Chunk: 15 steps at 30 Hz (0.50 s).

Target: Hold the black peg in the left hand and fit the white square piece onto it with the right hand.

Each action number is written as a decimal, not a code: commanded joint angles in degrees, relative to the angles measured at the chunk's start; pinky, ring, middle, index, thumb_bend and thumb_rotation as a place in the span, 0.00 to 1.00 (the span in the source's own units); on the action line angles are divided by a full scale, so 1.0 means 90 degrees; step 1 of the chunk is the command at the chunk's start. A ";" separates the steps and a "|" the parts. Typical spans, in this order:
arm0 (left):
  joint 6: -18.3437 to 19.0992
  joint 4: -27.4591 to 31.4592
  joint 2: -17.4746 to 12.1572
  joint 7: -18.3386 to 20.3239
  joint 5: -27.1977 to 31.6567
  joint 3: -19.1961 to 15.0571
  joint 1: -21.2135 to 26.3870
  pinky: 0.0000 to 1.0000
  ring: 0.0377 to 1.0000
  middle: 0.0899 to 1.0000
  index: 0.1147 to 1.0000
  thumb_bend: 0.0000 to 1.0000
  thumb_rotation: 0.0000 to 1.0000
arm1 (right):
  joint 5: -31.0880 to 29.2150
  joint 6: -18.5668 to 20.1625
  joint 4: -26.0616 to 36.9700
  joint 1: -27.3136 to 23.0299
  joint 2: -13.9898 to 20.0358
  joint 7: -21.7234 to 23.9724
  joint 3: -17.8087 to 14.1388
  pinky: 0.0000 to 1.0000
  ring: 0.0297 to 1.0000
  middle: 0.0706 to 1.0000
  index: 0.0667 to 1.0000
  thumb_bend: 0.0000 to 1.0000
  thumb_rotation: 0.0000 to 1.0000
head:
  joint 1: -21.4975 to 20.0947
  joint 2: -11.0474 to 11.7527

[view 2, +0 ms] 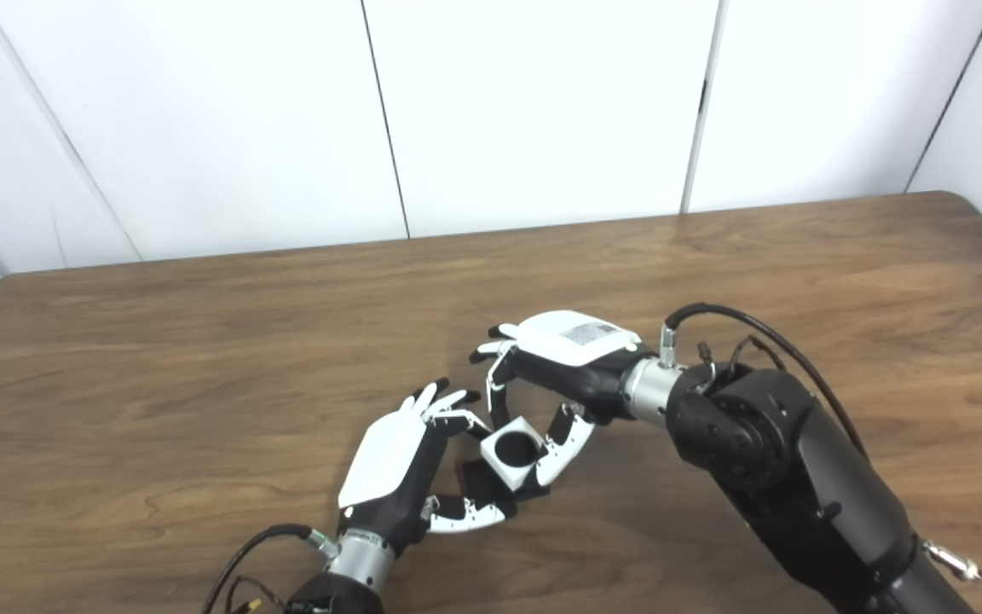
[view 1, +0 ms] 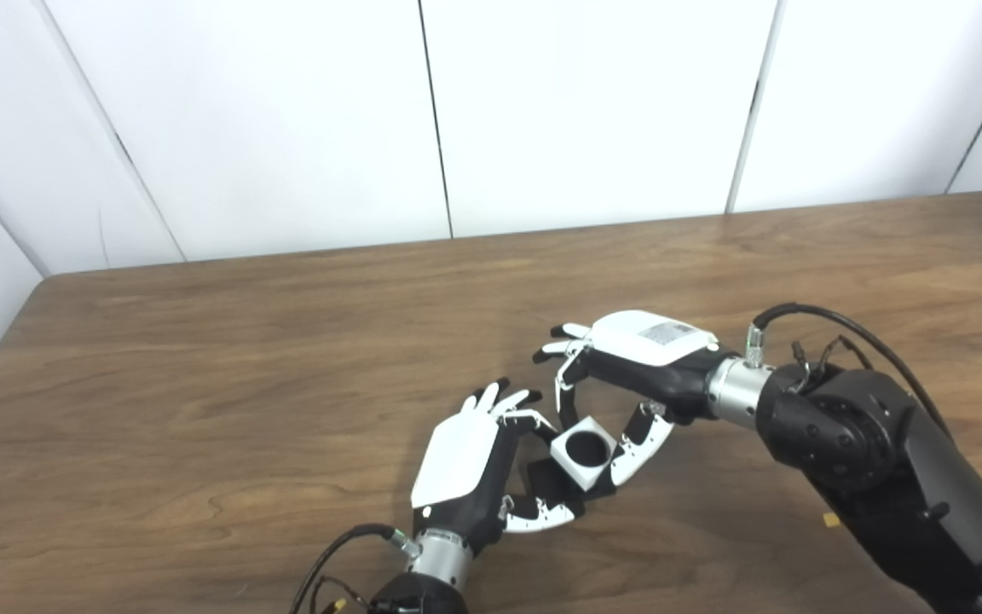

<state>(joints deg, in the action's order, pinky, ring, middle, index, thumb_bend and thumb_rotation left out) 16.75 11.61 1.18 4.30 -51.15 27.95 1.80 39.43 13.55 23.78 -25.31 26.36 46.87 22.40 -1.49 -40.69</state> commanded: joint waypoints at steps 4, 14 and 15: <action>0.0033 0.0037 0.0008 0.0049 -0.0087 0.0007 0.0073 1.00 0.99 0.88 0.43 0.52 0.06 | -0.0031 -0.0030 0.0183 -0.0180 0.0078 -0.0017 -0.0098 0.89 1.00 0.91 0.46 0.52 0.15 | 0.0012 -0.0029; 0.0078 0.0092 0.0033 0.0060 -0.0086 -0.0030 0.0052 1.00 0.99 0.87 0.43 0.52 0.06 | 0.0028 0.0007 0.0071 -0.0123 0.0077 -0.0012 -0.0080 0.90 1.00 0.92 0.56 0.73 0.20 | 0.0006 -0.0013; 0.0076 0.0093 0.0034 0.0054 -0.0092 -0.0032 0.0047 1.00 0.99 0.87 0.43 0.52 0.06 | 0.0031 0.0005 0.0061 -0.0122 0.0078 -0.0010 -0.0075 0.90 1.00 0.92 0.60 0.80 0.23 | 0.0006 -0.0013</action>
<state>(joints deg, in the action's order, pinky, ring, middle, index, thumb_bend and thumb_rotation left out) 17.01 12.00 1.55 4.76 -51.14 27.84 1.78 39.56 13.66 23.74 -24.99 26.48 46.95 22.23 -1.41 -40.78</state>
